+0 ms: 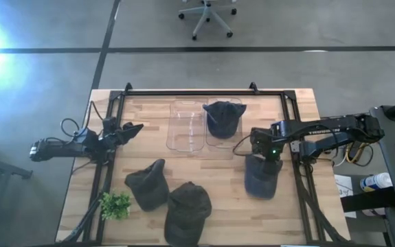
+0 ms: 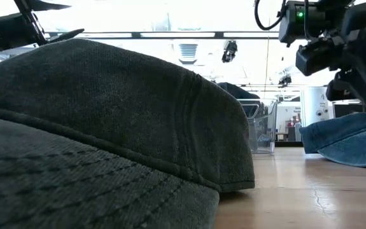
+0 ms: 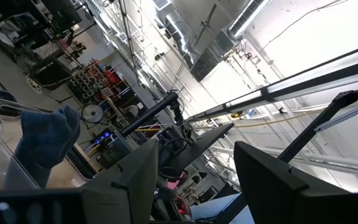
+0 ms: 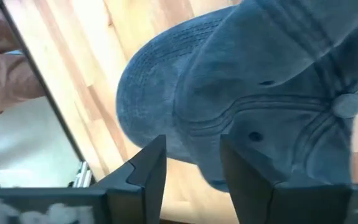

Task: Pick & Place hat
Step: Put the blue cap into the right transparent bin

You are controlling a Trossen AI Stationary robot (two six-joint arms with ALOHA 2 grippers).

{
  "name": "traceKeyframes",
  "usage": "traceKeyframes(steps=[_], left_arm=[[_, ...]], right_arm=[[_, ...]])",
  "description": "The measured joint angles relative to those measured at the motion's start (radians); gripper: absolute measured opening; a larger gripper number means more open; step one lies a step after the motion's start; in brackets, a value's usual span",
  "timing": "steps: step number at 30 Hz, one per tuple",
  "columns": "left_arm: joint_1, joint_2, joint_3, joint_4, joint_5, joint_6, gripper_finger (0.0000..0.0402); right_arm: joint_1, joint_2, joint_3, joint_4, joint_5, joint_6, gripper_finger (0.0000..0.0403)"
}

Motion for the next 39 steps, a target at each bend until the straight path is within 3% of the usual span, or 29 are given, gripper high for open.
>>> traceKeyframes(steps=[12,36,39], left_arm=[[0.0,0.0,0.0,0.0,0.0,0.003,0.0204],[0.0,0.0,0.0,0.0,0.0,-0.016,0.0204],[0.0,0.0,0.0,0.0,-0.001,-0.016,0.0204]], right_arm=[[0.035,0.013,-0.014,0.018,-0.023,0.003,0.0204],[0.04,0.013,-0.232,0.341,-0.031,0.112,0.0205],[0.041,0.013,-0.234,0.356,-0.032,0.112,0.019]])
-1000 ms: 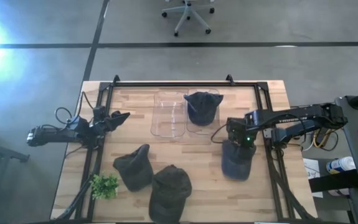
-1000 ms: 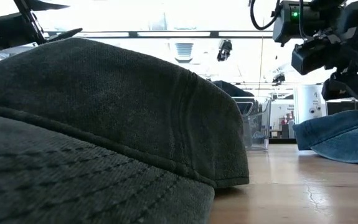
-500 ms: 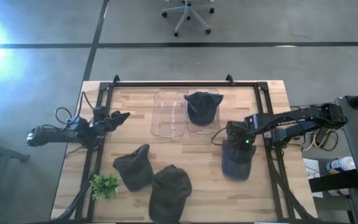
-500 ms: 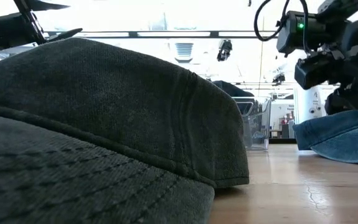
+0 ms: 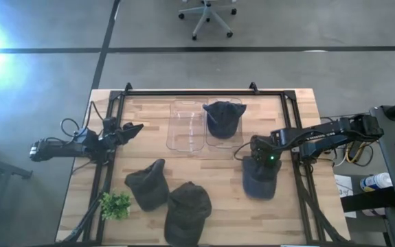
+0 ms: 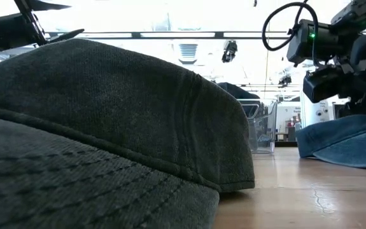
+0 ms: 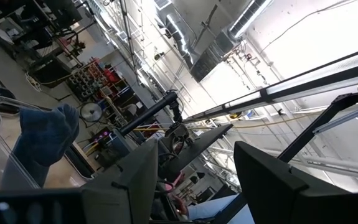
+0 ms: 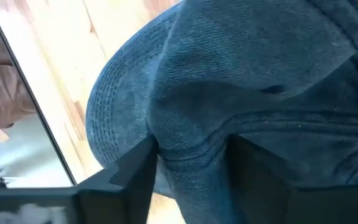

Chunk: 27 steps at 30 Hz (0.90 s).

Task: Pick & Place hat
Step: Put the blue cap into the right transparent bin

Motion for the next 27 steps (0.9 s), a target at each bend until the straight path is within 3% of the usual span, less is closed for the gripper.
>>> traceKeyframes(steps=[2,7,8,17,27], left_arm=[[0.0,0.0,0.0,0.0,-0.003,0.0,0.0204],[0.0,0.0,0.0,0.0,-0.007,0.0,0.0204],[0.0,0.0,0.0,0.0,-0.007,0.0,0.0204],[0.0,0.0,0.0,0.0,-0.007,0.001,0.0204],[0.0,0.0,0.0,0.0,-0.007,0.0,0.0204]], right_arm=[[0.0,0.0,0.0,0.005,-0.001,0.0,0.016],[0.0,0.0,0.026,0.007,-0.013,-0.032,0.0032],[0.0,0.0,0.031,0.007,-0.012,-0.036,0.0023],[0.0,-0.001,0.046,-0.019,0.006,-0.027,0.001],[0.0,-0.073,0.191,-0.314,0.096,-0.038,0.0008]])
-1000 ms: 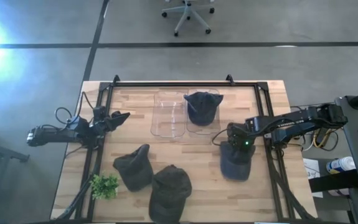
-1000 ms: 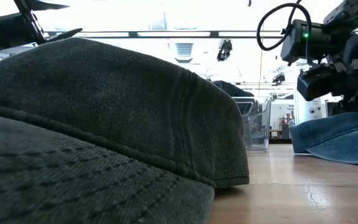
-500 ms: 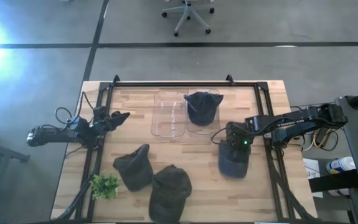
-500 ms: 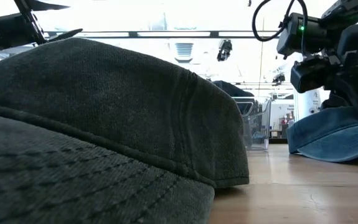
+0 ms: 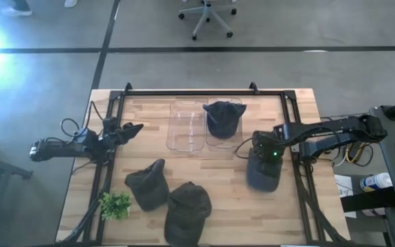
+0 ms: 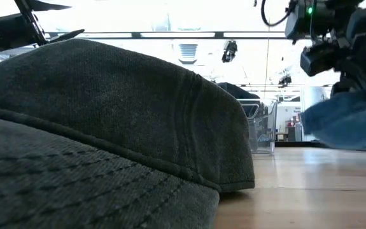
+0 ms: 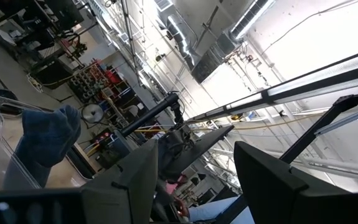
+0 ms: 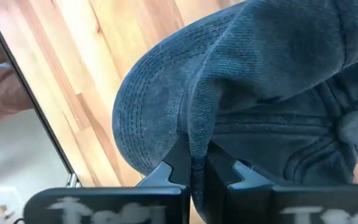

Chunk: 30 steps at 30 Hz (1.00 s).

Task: Pick & Place hat
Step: Put the blue cap into the right transparent bin

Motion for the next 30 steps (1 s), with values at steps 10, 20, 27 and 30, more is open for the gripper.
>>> traceKeyframes(steps=[10,20,27,30], left_arm=[[0.0,0.0,0.0,0.0,0.0,0.001,0.0204],[0.0,0.0,0.0,0.0,-0.006,0.003,0.0204],[0.0,0.0,0.0,0.0,-0.007,0.002,0.0204],[0.0,0.0,0.0,0.0,-0.007,0.001,0.0204]], right_arm=[[0.0,-0.119,0.28,-0.297,0.156,0.064,0.0008],[0.008,-0.047,0.613,-0.382,0.416,0.037,0.0008],[0.059,0.173,0.811,-0.386,0.798,-0.189,0.0008],[0.062,0.27,0.851,-0.382,0.92,-0.285,0.0008]])
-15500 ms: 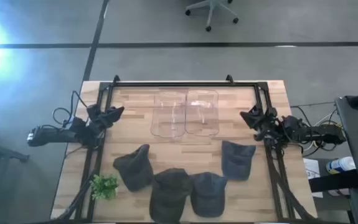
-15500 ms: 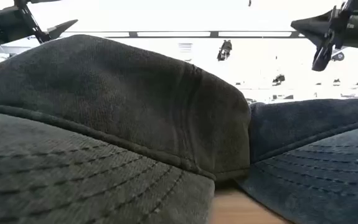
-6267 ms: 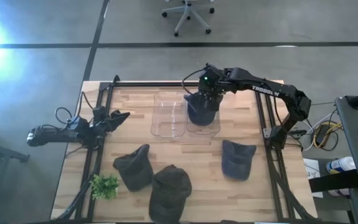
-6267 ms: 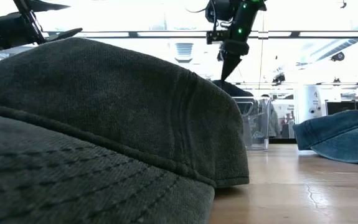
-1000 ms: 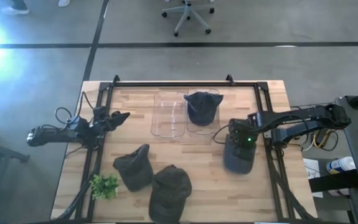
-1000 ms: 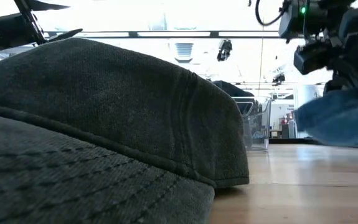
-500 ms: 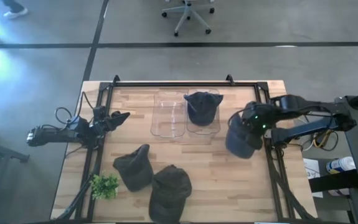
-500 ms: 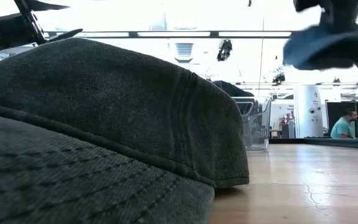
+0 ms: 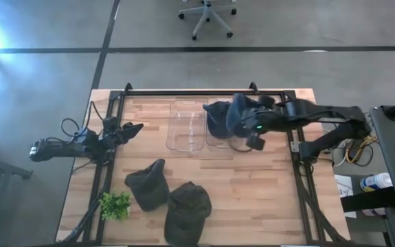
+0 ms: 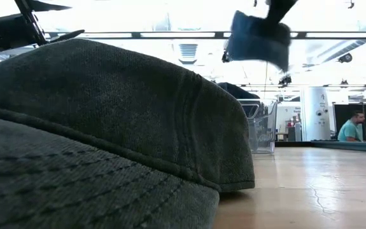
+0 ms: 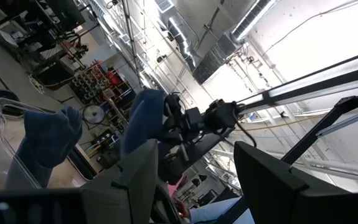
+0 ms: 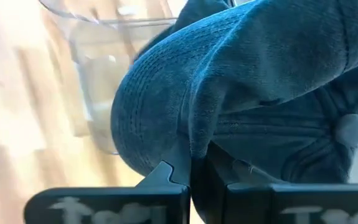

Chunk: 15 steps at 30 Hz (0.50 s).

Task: Pick & Place hat
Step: Put the blue cap into the right transparent bin

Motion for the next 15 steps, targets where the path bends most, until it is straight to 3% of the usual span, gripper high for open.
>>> traceKeyframes(steps=[7,15], left_arm=[[0.0,0.0,0.0,0.0,0.001,0.003,0.0204],[0.0,0.0,0.0,0.0,0.004,0.005,0.0204]], right_arm=[[-0.007,0.162,0.003,0.052,0.065,-0.13,0.0008],[-0.011,0.198,0.005,0.165,0.029,-0.159,0.0008]])
